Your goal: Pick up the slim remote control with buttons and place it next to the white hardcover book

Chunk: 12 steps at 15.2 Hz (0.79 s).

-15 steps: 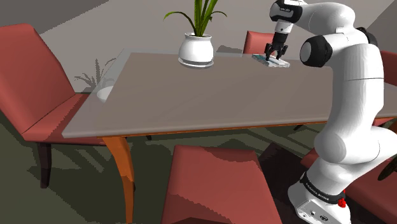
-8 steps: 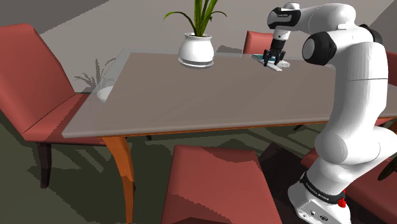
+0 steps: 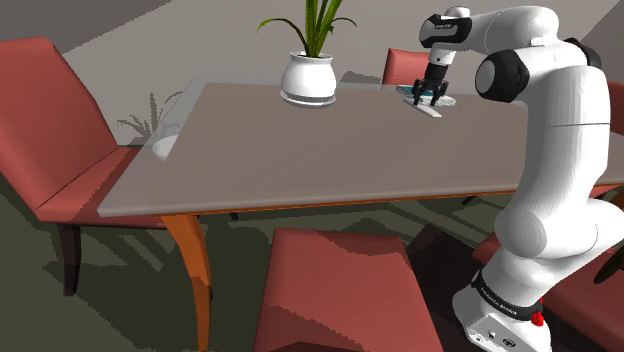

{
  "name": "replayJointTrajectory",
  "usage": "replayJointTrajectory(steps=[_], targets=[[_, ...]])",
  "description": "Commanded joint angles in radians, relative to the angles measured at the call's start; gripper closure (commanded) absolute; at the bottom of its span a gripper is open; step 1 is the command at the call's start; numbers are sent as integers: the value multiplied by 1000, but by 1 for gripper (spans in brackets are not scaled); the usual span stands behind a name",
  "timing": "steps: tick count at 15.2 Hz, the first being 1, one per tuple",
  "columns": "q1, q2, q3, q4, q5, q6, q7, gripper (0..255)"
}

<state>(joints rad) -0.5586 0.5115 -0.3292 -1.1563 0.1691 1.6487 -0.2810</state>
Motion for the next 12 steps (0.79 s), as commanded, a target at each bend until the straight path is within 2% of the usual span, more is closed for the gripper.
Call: replayJointTrajectory(steps=[1,5,9,12], targets=[[0,0,0,0,0,0,0,0],[0,0,0,0,0,0,0,0],[-35,56,3,223,14,-165,6,0],[-35,56,3,222,14,-165,6,0]])
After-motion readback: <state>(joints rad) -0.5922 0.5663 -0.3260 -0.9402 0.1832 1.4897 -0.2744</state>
